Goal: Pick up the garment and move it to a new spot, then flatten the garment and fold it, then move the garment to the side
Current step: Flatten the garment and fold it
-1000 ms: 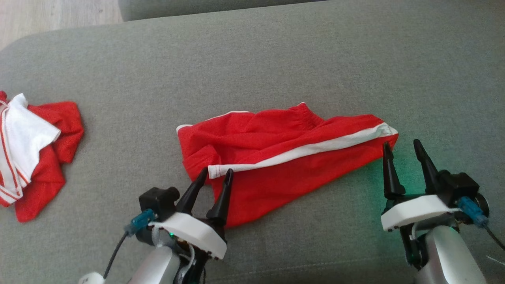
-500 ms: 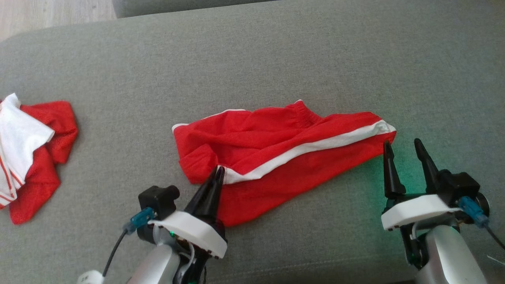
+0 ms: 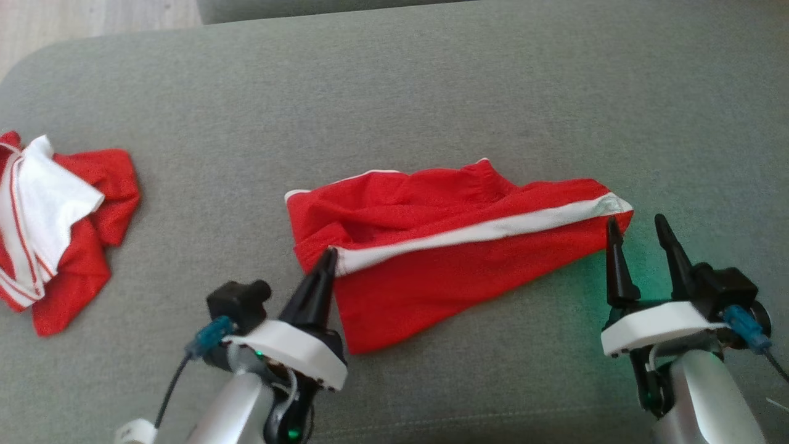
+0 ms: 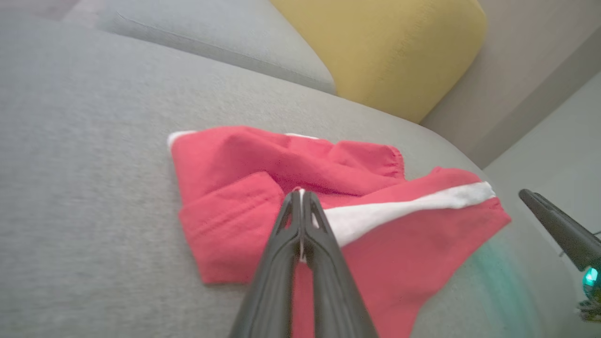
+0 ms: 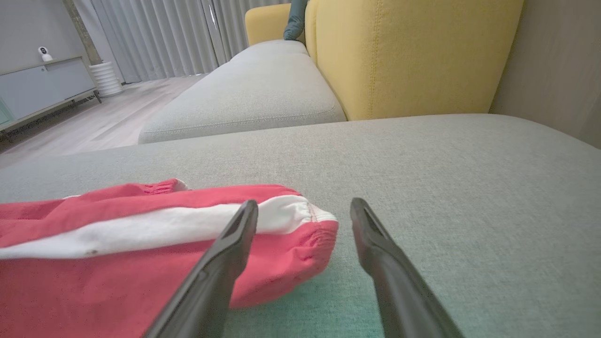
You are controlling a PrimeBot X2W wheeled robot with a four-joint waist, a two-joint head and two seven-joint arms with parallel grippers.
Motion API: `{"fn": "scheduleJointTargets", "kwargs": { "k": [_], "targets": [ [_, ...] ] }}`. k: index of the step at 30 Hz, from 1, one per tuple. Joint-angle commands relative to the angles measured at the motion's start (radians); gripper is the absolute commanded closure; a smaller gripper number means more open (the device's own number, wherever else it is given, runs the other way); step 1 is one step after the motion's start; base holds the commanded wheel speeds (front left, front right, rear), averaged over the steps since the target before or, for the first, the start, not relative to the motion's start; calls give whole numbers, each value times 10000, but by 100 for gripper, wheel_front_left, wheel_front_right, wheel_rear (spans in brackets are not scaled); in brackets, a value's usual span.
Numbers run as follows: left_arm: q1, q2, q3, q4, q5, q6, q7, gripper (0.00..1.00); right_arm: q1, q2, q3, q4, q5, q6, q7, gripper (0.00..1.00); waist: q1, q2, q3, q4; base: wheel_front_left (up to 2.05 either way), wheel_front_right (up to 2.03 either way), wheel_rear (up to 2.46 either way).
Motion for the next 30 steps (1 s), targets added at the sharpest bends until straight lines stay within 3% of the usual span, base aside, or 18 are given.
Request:
{"fn": "scheduleJointTargets", "kwargs": {
  "k": [1, 10, 19, 30],
  "targets": [
    [-147, 27, 555, -453, 256, 101, -63, 100, -438, -39, 189, -327, 27, 65, -109, 0, 0, 0, -40, 123, 0, 0, 0],
    [639, 27, 1302, -833, 1133, 10, -63, 100, -525, -39, 518, -142, 861, 65, -109, 0, 0, 0, -77, 566, 0, 0, 0],
    [856, 27, 1124, -980, 1378, -101, -63, 100, -1263, -338, 1211, 475, 2149, 65, 18, 0, 0, 0, -83, 762, 0, 0, 0],
    [557, 27, 436, -1043, 1248, -4, -63, 100, -3122, -1785, 2298, 1394, 5573, 65, 3427, 0, 0, 0, 118, 1020, 0, 0, 0]
  ]
}}
